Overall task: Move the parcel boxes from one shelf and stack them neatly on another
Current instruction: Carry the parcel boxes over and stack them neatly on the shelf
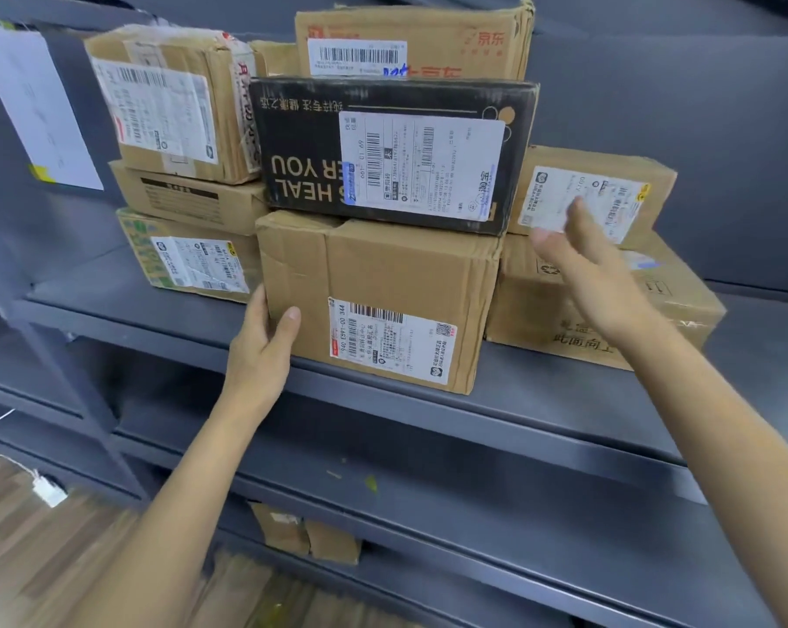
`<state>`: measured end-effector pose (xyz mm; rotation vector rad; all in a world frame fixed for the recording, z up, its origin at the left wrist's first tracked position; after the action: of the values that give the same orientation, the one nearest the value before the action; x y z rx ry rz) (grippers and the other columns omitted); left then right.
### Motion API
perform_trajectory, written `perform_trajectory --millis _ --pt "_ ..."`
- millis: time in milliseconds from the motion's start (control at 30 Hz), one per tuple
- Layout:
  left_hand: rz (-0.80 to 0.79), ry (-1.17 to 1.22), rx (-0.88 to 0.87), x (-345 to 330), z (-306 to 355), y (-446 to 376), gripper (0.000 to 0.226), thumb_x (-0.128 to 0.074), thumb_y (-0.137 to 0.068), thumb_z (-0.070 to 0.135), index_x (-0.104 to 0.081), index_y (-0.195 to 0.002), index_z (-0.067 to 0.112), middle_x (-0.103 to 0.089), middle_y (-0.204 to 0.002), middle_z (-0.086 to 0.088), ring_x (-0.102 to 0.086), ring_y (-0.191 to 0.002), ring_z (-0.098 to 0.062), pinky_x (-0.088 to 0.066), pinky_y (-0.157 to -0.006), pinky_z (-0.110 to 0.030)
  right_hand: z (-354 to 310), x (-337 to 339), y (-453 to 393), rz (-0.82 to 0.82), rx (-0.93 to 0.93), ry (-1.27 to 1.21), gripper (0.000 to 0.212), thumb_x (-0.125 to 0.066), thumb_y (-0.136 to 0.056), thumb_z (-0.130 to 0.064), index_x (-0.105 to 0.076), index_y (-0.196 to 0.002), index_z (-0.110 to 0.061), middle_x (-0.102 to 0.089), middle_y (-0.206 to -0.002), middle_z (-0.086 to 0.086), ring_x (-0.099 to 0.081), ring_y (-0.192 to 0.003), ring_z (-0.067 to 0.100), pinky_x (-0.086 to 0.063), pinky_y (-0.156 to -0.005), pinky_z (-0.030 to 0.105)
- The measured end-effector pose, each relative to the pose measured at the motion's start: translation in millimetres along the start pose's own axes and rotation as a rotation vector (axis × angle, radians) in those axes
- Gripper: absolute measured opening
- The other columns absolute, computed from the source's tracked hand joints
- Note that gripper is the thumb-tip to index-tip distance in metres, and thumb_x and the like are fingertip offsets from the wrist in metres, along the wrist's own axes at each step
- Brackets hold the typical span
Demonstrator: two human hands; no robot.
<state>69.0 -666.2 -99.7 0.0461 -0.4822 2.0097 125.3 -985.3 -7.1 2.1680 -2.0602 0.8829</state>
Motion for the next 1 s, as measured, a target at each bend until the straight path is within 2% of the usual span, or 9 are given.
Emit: perform_trajectory --millis 100,233,300,467,600,667,733,867,1000 --pt "0.01 -0.04 -0.014 -1 0 -3 0.054 -0.052 -0.096 0.025 -0.03 -0.145 0.024 -0.045 -0.122 0.024 -0.044 -0.114 0.001 -0.032 -0.094 -0.017 0 -41 14 -0.207 0.059 0.101 0.128 -0.073 -0.058 -0.07 -0.002 -0.152 -0.019 -0.02 -0.156 -0.009 -0.023 -0.14 0.004 -0.02 -0.114 0.023" --pt "0.055 -0.126 -0.038 -1 -1 -11 0.052 -0.054 -0.095 0.023 -0.034 -0.142 0.019 -0.052 -0.133 0.005 -0.048 -0.121 -0.014 -0.036 -0.1 -0.027 11 -66 20 -0.202 0.097 0.201 0.11 -0.074 -0.077 -0.04 0.003 -0.152 -0.019 -0.035 -0.15 -0.009 -0.034 -0.132 0.002 -0.024 -0.096 -0.002" --pt "0.077 -0.158 -0.032 -4 -2 -15 0.052 -0.053 -0.095 0.023 -0.032 -0.143 0.014 -0.051 -0.137 -0.004 -0.046 -0.126 -0.023 -0.036 -0.105 -0.035 11 -70 19 -0.18 0.109 0.203 0.105 -0.072 -0.081 -0.034 0.005 -0.152 -0.018 -0.035 -0.15 -0.008 -0.033 -0.13 -0.001 -0.021 -0.094 -0.006" --pt "0.081 -0.186 -0.064 -7 -3 -16 0.061 -0.05 -0.097 0.025 -0.02 -0.149 0.013 -0.037 -0.149 -0.008 -0.034 -0.136 -0.027 -0.027 -0.113 -0.04 8 -67 22 -0.107 0.138 0.265 0.103 -0.073 -0.078 -0.042 -0.008 -0.152 -0.012 -0.029 -0.154 -0.001 -0.028 -0.138 0.007 -0.021 -0.112 0.019" --pt "0.119 -0.369 -0.263 -18 12 -3 0.075 -0.047 -0.097 0.023 0.005 -0.149 0.005 0.009 -0.157 -0.016 0.01 -0.145 -0.026 0.004 -0.117 -0.036 11 -68 32 -0.077 0.138 0.376 0.116 -0.073 -0.074 -0.048 0.005 -0.152 -0.011 -0.005 -0.16 0.003 -0.011 -0.146 0.014 -0.018 -0.117 0.03" --pt "0.088 -0.449 -0.36 -29 17 -1 0.075 -0.044 -0.098 0.022 0.008 -0.147 0.0 0.018 -0.154 -0.024 0.016 -0.143 -0.031 0.01 -0.115 -0.035 14 -72 31 -0.085 0.129 0.395 0.114 -0.069 -0.076 -0.054 0.005 -0.152 -0.012 -0.002 -0.161 0.002 -0.011 -0.146 0.015 -0.021 -0.117 0.038" --pt "0.069 -0.474 -0.371 -36 17 -4 0.074 -0.043 -0.098 0.019 0.009 -0.145 -0.004 0.019 -0.151 -0.029 0.015 -0.142 -0.036 0.012 -0.114 -0.034 18 -75 30 -0.079 0.116 0.388 0.111 -0.067 -0.078 -0.055 0.005 -0.152 -0.012 -0.002 -0.161 0.001 -0.011 -0.146 0.014 -0.023 -0.117 0.039" --pt "0.112 -0.547 -0.354 -36 16 -2 0.071 -0.041 -0.099 0.02 0.007 -0.146 -0.004 0.015 -0.152 -0.031 0.013 -0.142 -0.041 0.009 -0.114 -0.043 15 -72 39 -0.06 0.129 0.382 0.114 -0.071 -0.077 -0.045 0.008 -0.151 -0.012 0.006 -0.16 0.001 -0.001 -0.146 0.01 -0.011 -0.112 0.019" --pt "0.165 -0.667 -0.678 -55 45 26 0.075 -0.036 -0.097 0.038 0.005 -0.147 -0.001 0.003 -0.152 -0.031 0.008 -0.141 -0.043 0.012 -0.114 -0.045 13 -50 51 -0.019 0.254 0.566 0.12 -0.066 -0.07 -0.061 0.006 -0.148 -0.007 0.009 -0.156 0.003 0.003 -0.145 0.015 -0.006 -0.118 0.03"
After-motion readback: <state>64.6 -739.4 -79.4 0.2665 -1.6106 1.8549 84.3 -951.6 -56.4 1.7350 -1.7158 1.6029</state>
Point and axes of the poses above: each hand's wrist, its own y-axis away from the middle knuckle, its own x-axis out of the back of the hand, z = x × y, the point moved 5 cm from there along -y, towards the middle knuckle
